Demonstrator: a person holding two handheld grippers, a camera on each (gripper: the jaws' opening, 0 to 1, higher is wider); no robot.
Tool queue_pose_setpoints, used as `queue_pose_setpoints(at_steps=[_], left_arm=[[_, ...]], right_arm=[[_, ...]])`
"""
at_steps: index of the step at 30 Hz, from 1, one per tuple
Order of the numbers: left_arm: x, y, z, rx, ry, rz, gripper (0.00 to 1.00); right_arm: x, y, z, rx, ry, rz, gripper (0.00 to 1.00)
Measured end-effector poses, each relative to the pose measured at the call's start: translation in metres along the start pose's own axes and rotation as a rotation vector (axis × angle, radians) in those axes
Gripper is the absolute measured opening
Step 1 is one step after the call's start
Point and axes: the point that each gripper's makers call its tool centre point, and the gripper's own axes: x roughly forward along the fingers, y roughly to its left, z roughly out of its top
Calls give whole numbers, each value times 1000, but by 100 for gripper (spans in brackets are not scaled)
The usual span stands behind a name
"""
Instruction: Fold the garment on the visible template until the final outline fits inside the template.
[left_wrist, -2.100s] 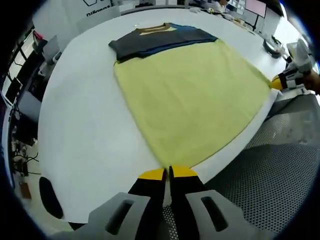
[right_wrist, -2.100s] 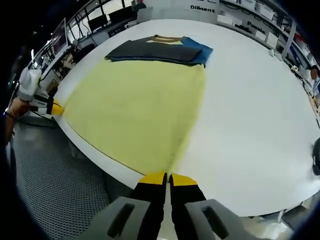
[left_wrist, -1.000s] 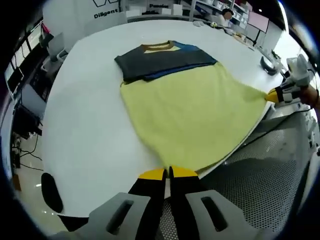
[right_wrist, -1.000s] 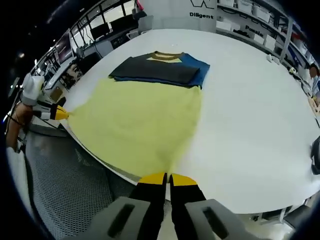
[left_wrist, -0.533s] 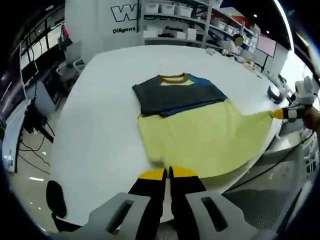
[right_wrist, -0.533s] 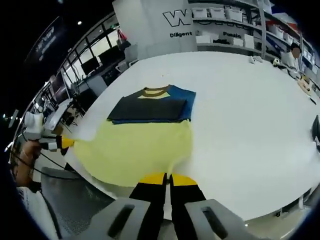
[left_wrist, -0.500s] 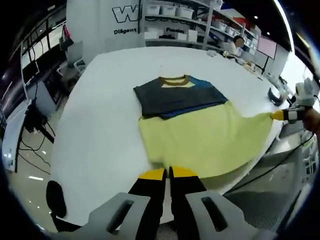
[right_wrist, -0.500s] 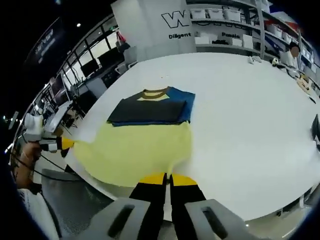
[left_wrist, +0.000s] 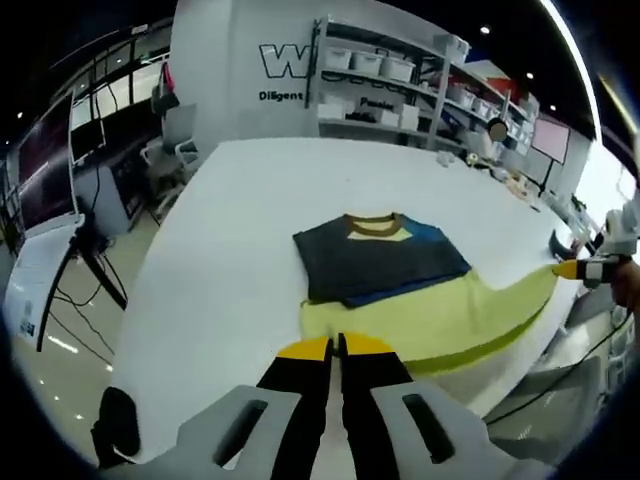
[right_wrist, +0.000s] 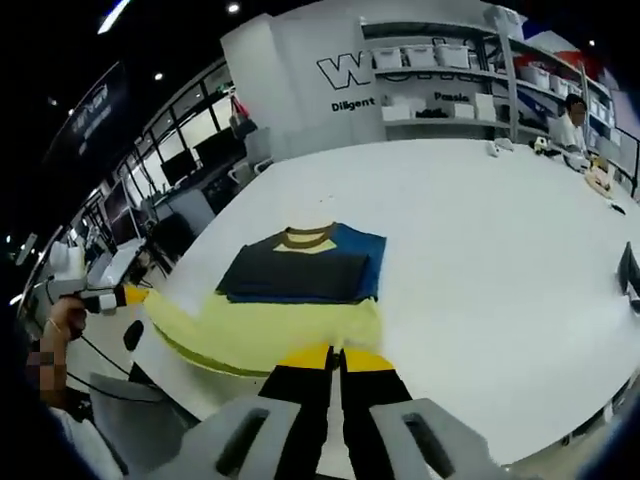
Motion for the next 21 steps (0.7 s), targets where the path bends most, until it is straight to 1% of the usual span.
queue_pose_setpoints(at_steps=[2, 3, 4, 6, 8, 9, 11, 12, 13, 17, 21], left_arm=[[0, 2, 9, -2, -18, 4, 6], [0, 3, 16, -2, -39, 6, 6], [0, 5, 22, -7, -50, 10, 6], [1, 6, 28, -2, -60, 13, 6], [1, 8, 39, -3, -81, 18, 6], [1, 10, 46, 3, -94, 20, 6], [2, 11, 55, 10, -109, 23, 6], [4, 12, 62, 10, -122, 28, 6], [5, 12, 67, 12, -133, 30, 6], [9, 14, 80, 11, -156, 45, 6], [17, 18, 85, 1, -154, 52, 6]], right_arm=[[0, 0, 8, -6, -14, -5, 0], [1, 0, 16, -19, -30, -8, 0], [2, 1, 19, -19, -34, -8, 0], [2, 1, 25, -21, -45, -5, 0], [3, 5, 37, -27, -70, -2, 0], [3, 7, 40, -29, -77, -3, 0], [4, 8, 48, -34, -91, -3, 0], [5, 9, 49, -36, -93, -3, 0], [7, 9, 56, -47, -100, -4, 0], [11, 10, 74, -61, -128, -8, 0], [17, 11, 86, -77, -150, -7, 0]])
